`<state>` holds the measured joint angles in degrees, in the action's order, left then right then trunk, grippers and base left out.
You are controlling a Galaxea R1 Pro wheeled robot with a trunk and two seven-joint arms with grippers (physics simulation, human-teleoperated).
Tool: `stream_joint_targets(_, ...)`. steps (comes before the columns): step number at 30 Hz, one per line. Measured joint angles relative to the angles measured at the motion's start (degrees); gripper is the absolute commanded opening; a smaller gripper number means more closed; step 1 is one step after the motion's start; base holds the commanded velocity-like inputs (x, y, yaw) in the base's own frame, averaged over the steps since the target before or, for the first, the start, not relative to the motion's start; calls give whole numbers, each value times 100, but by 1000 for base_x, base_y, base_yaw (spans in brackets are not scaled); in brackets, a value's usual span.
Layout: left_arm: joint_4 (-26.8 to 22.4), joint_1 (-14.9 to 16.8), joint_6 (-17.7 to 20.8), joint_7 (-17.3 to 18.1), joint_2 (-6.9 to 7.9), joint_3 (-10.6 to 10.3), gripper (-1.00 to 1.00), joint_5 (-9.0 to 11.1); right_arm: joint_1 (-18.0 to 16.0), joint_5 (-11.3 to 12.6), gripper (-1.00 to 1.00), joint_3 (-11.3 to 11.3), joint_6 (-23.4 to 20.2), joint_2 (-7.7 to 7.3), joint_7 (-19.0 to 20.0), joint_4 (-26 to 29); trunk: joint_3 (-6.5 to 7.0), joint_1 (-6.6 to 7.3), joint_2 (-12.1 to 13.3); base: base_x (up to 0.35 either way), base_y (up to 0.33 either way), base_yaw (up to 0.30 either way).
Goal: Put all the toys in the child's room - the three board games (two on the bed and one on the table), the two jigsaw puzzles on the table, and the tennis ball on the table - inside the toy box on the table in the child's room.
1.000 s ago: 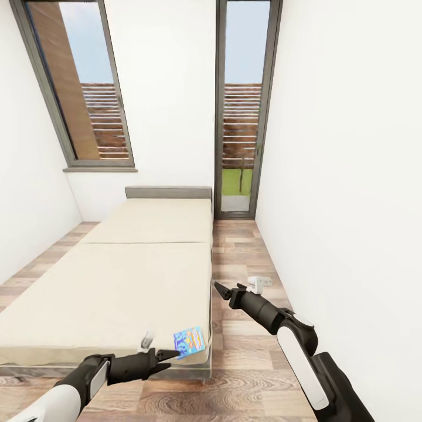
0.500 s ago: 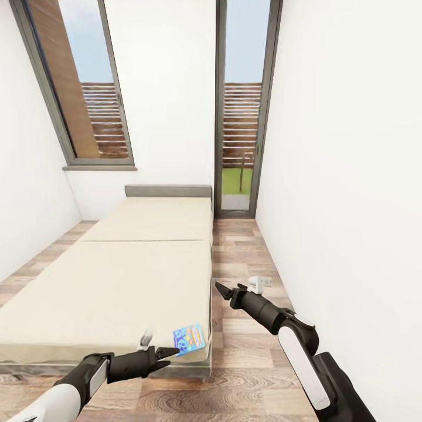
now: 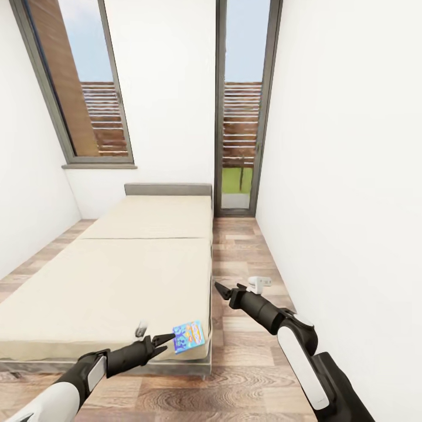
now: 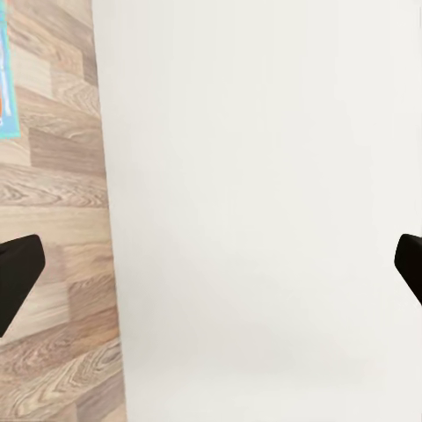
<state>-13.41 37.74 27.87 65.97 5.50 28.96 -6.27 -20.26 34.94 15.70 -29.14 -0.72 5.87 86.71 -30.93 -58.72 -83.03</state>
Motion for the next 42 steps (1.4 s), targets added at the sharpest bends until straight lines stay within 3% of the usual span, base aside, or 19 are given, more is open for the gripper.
stream_joint_targets(10,-2,0,-74,63,141,136,100,4,0,0,100,-2,0,29,-2,-23,-180,-220,-401,0,0,0)
stream_joint_targets(13,-1,-2,-58,90,339,152,100,52,0,0,100,-5,0,26,-2,-26,-233,-286,-522,0,0,0)
stream_joint_targets(20,-1,-8,-57,102,461,160,100,229,0,3,100,-75,0,-20,13,-21,-359,-439,-802,0,0,0)
stream_joint_targets(26,39,-9,-81,35,360,154,100,263,0,7,100,-211,-7,15,18,-19,-467,-571,-1043,0,0,0)
stream_joint_targets(39,45,-5,-60,25,137,171,100,274,0,16,100,-215,-1,46,16,-26,-701,-857,-1565,0,0,0)
stream_joint_targets(42,37,-5,-47,38,81,330,100,297,0,19,100,-212,0,47,15,-26,-754,-923,-1685,0,0,0)
